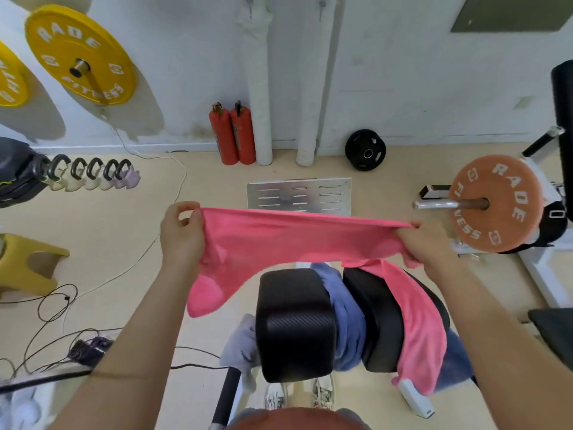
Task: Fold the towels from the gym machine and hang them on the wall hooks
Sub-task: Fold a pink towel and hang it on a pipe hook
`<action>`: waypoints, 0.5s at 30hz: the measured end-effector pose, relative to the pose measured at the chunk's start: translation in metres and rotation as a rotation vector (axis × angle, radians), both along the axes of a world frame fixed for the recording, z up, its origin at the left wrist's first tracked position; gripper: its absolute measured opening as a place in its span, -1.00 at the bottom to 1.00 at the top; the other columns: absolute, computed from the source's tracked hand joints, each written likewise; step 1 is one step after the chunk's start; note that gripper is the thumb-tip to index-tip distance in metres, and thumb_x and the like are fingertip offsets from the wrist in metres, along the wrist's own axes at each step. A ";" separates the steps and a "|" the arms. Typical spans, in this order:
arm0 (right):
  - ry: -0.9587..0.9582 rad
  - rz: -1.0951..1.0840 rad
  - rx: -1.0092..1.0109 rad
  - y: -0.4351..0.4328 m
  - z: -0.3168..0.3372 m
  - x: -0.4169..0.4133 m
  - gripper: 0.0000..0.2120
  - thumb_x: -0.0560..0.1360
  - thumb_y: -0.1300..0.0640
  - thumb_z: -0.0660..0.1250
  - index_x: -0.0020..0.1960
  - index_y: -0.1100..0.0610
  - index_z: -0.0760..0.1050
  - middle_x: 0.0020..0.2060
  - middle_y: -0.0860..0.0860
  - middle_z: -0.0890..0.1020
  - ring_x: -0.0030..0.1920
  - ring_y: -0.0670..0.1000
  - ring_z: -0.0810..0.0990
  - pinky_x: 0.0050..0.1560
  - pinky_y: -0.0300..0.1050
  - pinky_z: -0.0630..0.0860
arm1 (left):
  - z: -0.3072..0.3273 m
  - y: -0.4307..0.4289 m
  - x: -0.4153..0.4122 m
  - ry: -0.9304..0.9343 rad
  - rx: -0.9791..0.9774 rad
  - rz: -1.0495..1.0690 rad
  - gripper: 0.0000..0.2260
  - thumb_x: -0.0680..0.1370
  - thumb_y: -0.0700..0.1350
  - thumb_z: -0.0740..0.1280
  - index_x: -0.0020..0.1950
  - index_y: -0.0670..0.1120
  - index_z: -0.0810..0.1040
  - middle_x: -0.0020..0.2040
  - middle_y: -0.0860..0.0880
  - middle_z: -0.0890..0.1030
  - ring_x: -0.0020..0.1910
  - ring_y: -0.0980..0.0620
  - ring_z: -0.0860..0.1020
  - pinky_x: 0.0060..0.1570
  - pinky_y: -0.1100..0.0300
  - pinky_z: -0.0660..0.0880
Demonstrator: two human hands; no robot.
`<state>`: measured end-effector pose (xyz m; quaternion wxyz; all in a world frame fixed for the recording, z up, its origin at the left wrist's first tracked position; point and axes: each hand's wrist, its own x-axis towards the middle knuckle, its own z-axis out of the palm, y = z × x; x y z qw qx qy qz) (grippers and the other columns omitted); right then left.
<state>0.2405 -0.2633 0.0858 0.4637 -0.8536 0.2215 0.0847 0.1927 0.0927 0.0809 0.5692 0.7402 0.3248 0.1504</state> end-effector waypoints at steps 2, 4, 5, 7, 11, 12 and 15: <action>0.201 0.033 0.244 0.009 -0.015 -0.022 -0.87 0.48 0.26 0.30 -0.24 0.20 0.42 -0.53 0.07 0.32 -0.58 0.00 0.32 -0.50 -0.22 0.20 | -0.012 -0.016 -0.008 0.060 -0.254 -0.039 -0.74 0.55 -0.28 0.18 0.14 0.00 0.47 -0.24 -0.11 0.50 -0.38 0.02 0.42 -0.38 0.19 0.31; 0.367 0.067 0.482 0.024 -0.031 -0.047 -0.92 0.47 0.20 0.37 -0.12 0.22 0.55 -0.44 0.10 0.47 -0.44 -0.01 0.47 -0.43 -0.15 0.36 | -0.022 -0.033 -0.018 0.123 -0.523 -0.082 -0.64 0.54 -0.40 0.10 0.19 -0.03 0.42 -0.21 -0.15 0.53 -0.33 -0.03 0.48 -0.35 0.20 0.37; 0.430 0.079 0.575 0.033 -0.039 -0.058 -0.89 0.48 0.17 0.38 -0.05 0.20 0.62 -0.29 0.10 0.56 -0.28 -0.01 0.53 -0.34 -0.11 0.47 | -0.027 -0.040 -0.022 0.156 -0.600 -0.117 -0.60 0.52 -0.45 0.06 0.18 -0.04 0.42 -0.19 -0.18 0.54 -0.32 -0.05 0.50 -0.36 0.20 0.39; 0.469 0.052 0.780 0.053 -0.051 -0.073 -0.79 0.54 0.15 0.29 0.06 0.25 0.61 0.00 0.18 0.60 -0.04 0.05 0.55 -0.18 -0.09 0.60 | -0.030 -0.056 -0.028 0.209 -0.673 -0.203 -0.56 0.49 -0.49 0.02 0.08 -0.04 0.47 -0.16 -0.21 0.54 -0.31 -0.07 0.49 -0.39 0.22 0.40; 0.310 0.064 1.065 0.090 -0.041 -0.081 -0.79 0.58 0.17 0.26 0.13 0.28 0.46 0.04 0.21 0.53 0.09 0.10 0.57 0.16 0.07 0.56 | -0.017 -0.088 -0.030 0.197 -0.802 -0.307 -0.56 0.44 -0.51 -0.01 -0.06 -0.12 0.56 -0.22 -0.14 0.43 -0.33 -0.01 0.38 -0.33 0.17 0.33; 0.265 0.115 1.080 0.095 -0.034 -0.081 -0.77 0.56 0.19 0.29 0.16 0.27 0.44 0.07 0.22 0.56 0.11 0.13 0.59 0.21 0.09 0.52 | -0.012 -0.094 -0.030 0.185 -0.852 -0.321 -0.57 0.44 -0.51 -0.01 -0.04 -0.15 0.56 -0.21 -0.15 0.45 -0.31 -0.03 0.42 -0.28 0.15 0.38; 0.157 0.322 0.872 0.100 -0.019 -0.079 -0.57 0.42 0.28 0.45 0.25 0.12 0.43 0.07 0.19 0.65 0.09 0.19 0.64 0.18 0.11 0.55 | 0.003 -0.101 -0.029 0.114 -1.033 -0.367 -0.55 0.39 -0.50 -0.03 0.06 -0.24 0.54 -0.12 -0.20 0.53 -0.20 -0.11 0.55 -0.11 0.03 0.55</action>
